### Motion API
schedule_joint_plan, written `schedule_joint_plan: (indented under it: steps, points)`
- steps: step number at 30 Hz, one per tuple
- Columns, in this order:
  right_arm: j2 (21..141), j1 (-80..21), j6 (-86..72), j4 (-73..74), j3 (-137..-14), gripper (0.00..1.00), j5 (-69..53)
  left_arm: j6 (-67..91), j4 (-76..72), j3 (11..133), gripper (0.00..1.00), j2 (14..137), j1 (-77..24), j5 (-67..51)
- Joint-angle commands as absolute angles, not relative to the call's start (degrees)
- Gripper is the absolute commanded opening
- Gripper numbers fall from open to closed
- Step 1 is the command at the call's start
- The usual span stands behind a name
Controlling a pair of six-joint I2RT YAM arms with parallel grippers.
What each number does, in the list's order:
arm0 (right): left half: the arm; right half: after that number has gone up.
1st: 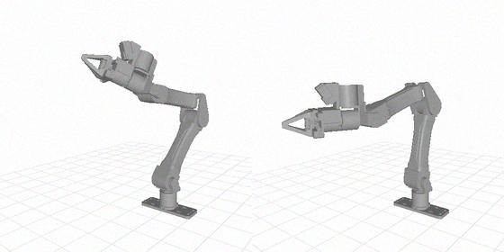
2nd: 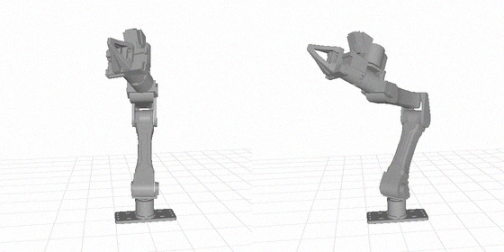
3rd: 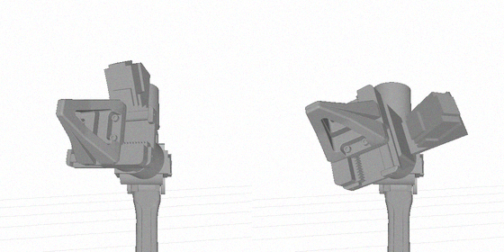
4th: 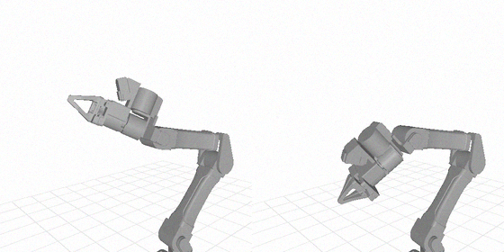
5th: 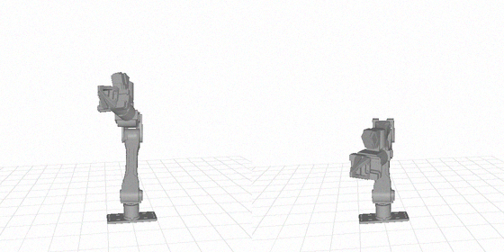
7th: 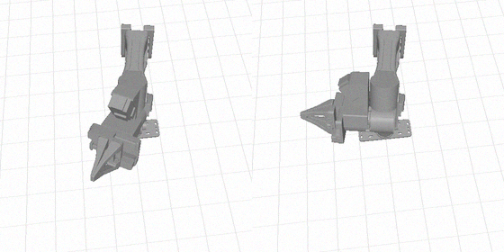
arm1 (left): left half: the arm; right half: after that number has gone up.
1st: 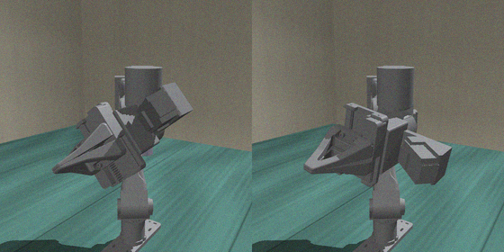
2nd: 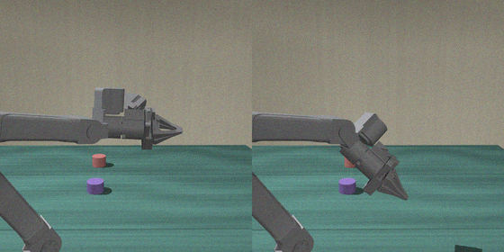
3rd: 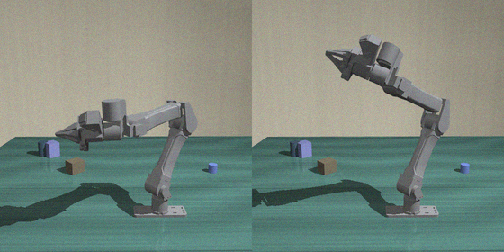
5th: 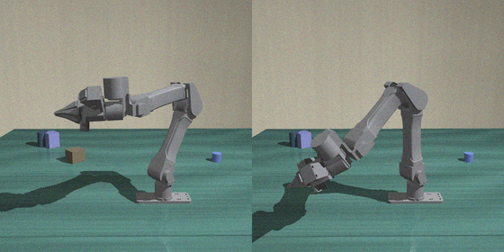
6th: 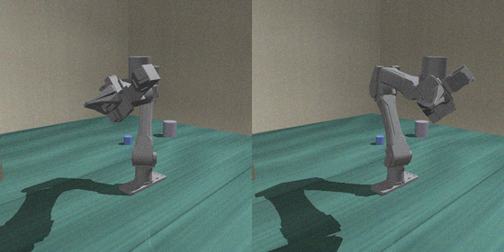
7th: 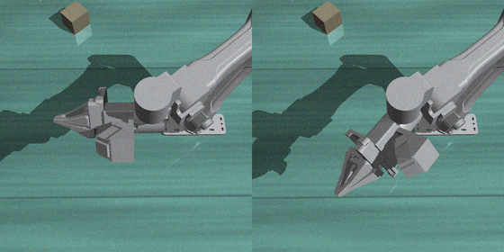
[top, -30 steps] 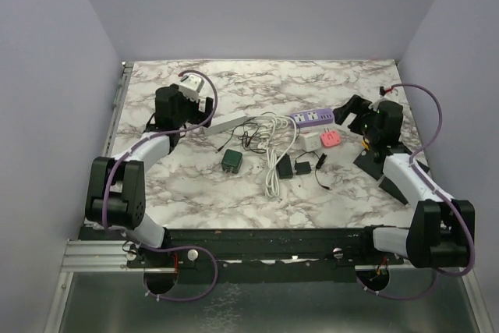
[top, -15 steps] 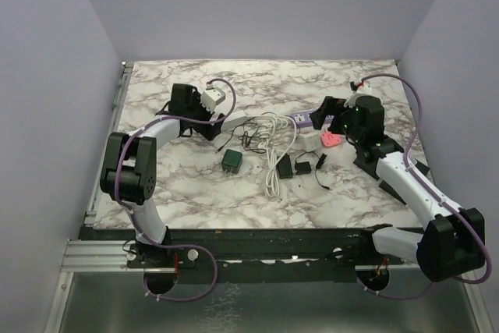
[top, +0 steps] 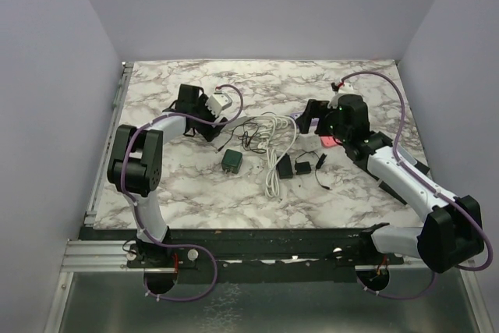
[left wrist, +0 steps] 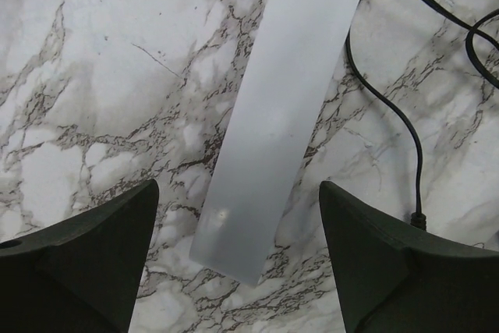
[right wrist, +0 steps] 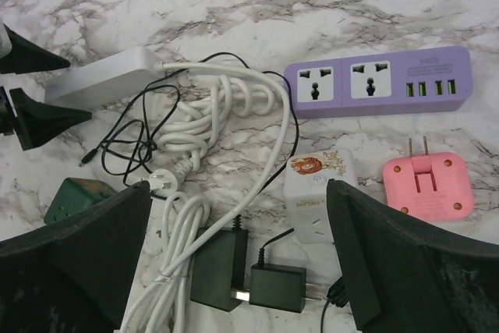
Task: Insert the plug
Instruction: Pick up the socket from the center of the board.
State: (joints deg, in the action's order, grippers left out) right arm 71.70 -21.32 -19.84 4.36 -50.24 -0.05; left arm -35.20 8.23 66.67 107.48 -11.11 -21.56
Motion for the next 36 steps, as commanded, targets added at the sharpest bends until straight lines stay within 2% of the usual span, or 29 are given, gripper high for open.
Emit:
schedule_joint_plan:
  steps: [1, 2, 7, 9, 18, 22, 30, 36]
  points:
    - [72.2, -22.3, -19.3, 5.5, -51.6, 1.00, -1.8, -39.8, 6.8, 67.6, 0.80, 107.8, -11.7, -20.3]
    - [72.3, -22.3, -19.3, 5.4, -51.5, 1.00, -2.2, -40.5, 6.8, 67.4, 0.74, 107.9, -11.8, -20.1]
    - [72.4, -22.3, -19.2, 5.2, -52.1, 1.00, -3.9, -42.1, 6.8, 67.0, 0.28, 106.8, -12.4, -20.2]
    - [72.6, -22.3, -19.1, 5.3, -52.8, 1.00, -4.6, -42.2, 6.7, 67.4, 0.17, 105.5, -12.4, -20.1]
    - [73.6, -22.4, -18.5, 5.3, -54.7, 1.00, -6.9, -46.1, 7.8, 77.3, 0.01, 95.6, -12.6, -21.0]
    - [73.5, -22.4, -19.1, 4.0, -53.7, 1.00, -7.6, -54.6, 10.7, 79.9, 0.00, 89.5, -14.4, -23.1]
    - [72.5, -23.8, -18.5, 0.8, -50.7, 1.00, -13.8, -65.5, 10.8, 67.1, 0.00, 71.3, -17.5, -28.9]
    - [69.1, -28.1, -16.8, -2.4, -45.9, 1.00, -18.9, -62.5, 10.9, 63.1, 0.00, 62.4, -17.6, -27.5]
